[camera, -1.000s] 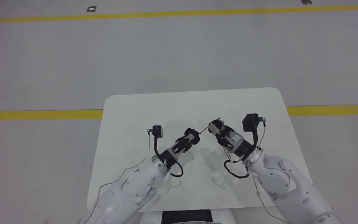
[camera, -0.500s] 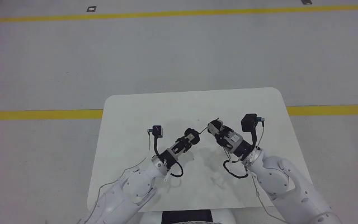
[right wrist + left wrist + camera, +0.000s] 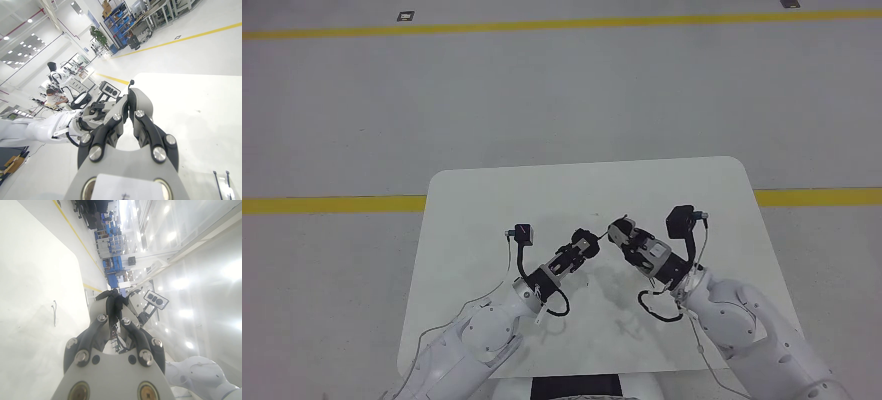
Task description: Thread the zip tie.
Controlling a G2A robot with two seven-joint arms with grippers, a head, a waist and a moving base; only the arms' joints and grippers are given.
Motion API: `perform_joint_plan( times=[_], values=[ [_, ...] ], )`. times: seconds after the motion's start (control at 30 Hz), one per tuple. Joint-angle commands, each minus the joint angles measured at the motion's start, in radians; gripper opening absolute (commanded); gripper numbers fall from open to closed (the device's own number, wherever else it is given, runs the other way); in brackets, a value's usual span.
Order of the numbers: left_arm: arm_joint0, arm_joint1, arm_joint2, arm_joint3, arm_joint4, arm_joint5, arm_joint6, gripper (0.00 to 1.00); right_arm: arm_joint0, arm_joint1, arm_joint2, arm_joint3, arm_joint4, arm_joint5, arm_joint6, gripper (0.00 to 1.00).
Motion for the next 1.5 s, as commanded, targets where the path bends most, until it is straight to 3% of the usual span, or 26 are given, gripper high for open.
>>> perform_joint_plan(
  times=[0.0,1.47],
  values=[
    [0.000,0.000,0.000,0.000,0.000,0.000,0.000,0.00,0.002,0.000,-0.001,0.003,0.000,0.000,0.001,0.00],
    [0.000,0.000,0.000,0.000,0.000,0.000,0.000,0.00,0.012,-0.009,-0.024,0.036,-0.001,0.000,0.016,0.00]
  ],
)
